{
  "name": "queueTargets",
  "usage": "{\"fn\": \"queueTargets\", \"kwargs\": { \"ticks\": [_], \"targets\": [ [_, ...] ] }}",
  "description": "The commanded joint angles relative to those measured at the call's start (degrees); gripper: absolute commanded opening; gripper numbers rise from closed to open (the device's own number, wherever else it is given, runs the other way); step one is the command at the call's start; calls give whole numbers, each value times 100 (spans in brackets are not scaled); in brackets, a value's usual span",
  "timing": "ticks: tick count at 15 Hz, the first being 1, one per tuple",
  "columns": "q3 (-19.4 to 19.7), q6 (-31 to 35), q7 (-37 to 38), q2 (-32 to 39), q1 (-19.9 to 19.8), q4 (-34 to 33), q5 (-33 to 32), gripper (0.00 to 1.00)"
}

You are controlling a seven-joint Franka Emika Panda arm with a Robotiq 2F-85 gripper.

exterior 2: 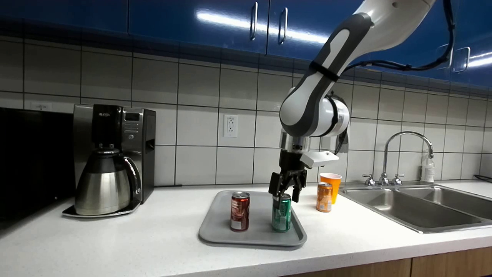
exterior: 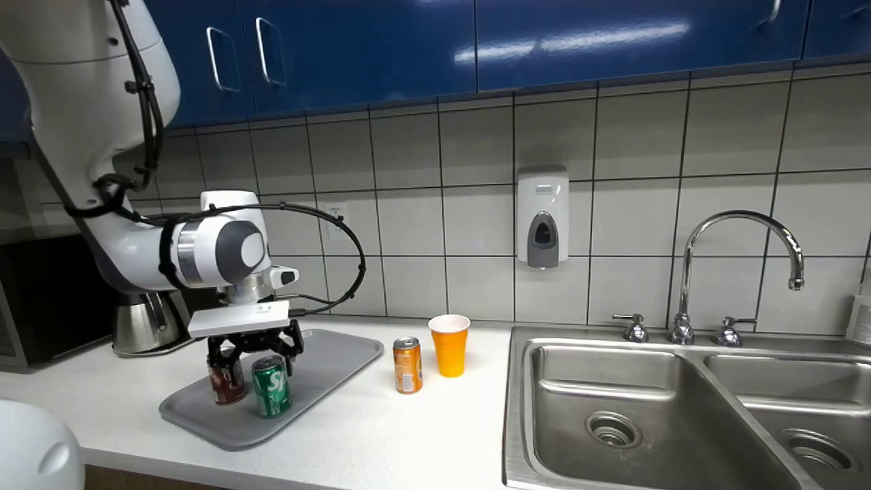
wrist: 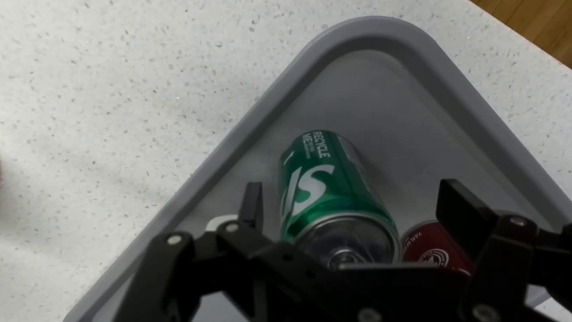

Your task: Take the cans off of the tray

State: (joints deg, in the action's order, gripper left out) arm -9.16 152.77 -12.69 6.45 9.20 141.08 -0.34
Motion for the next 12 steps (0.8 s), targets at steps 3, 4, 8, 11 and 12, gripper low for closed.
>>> {"fn": "queueTargets", "kwargs": {
  "ticks": [3,4,8,11,12],
  "targets": [
    [-48,-205,-114,247,-71,-336,2,100],
    [-47,-222,-108,293,-71,-378,-14,100],
    [-58,-255,-103,427,-73,-510,-35,100],
    [-66,-283,-110,513,-79,-603,-33,100],
    [-67,-289,-107,532,-79,-624,-36,100]
  ]
}}
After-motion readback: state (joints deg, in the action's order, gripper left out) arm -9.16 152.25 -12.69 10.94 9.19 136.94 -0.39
